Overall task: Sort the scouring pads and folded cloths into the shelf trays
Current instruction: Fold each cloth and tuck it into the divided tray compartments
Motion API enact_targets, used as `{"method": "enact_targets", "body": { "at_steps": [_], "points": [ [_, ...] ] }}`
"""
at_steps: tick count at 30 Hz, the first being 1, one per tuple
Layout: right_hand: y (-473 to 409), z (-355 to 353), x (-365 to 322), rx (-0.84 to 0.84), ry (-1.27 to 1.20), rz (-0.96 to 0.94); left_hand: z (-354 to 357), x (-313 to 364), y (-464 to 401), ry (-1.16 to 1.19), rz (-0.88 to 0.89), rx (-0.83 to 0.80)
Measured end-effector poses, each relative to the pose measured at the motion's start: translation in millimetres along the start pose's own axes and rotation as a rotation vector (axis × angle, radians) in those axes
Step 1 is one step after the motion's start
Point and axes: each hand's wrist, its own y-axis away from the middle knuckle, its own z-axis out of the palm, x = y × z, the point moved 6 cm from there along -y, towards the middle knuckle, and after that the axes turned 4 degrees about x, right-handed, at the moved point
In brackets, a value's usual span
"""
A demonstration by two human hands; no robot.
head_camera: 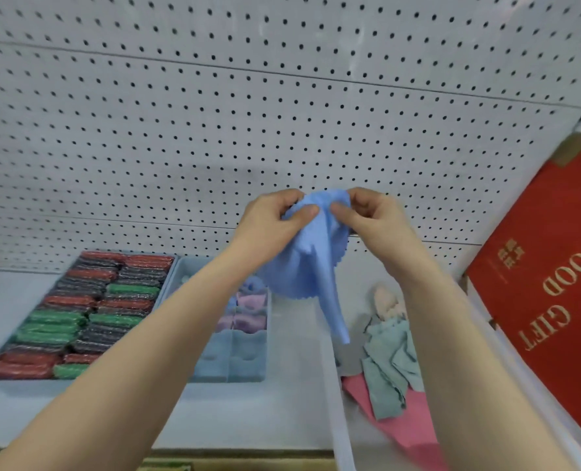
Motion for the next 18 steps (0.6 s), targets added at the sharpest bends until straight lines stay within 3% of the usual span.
{"method": "enact_targets", "body": {
  "at_steps": [3,6,9,12,16,18],
  "points": [
    [-7.7,-5.6,-4.5,0.098,-0.07,0.038,-21.2,-5.0,3.6,0.062,-0.078,-0.079],
    [-7.7,-2.8,-8.3,0.162,-0.063,0.067,-44.1,-16.8,11.9,-0.02,-0.108,-0.194],
    [-9.1,3.2,-10.9,0.179,-0.087,0.078,-77.0,-33.0,15.8,-0.034,-0.145,-0.144],
    [-7.9,4.0,-13.1,0.125,-0.242,0.115,-107.6,-50.8,23.1,0.191,-0.254,-0.111],
    [-6.0,20.5,-17.1,-0.094,-0.471,0.208,-127.8,-71.4,30.9,0.621,-0.417,-0.086],
    [-11.9,29.5,-12.3,-0.002,-0.252,0.213,-129.7,-85.4,32.4,0.635,-0.527,0.051]
  ]
}}
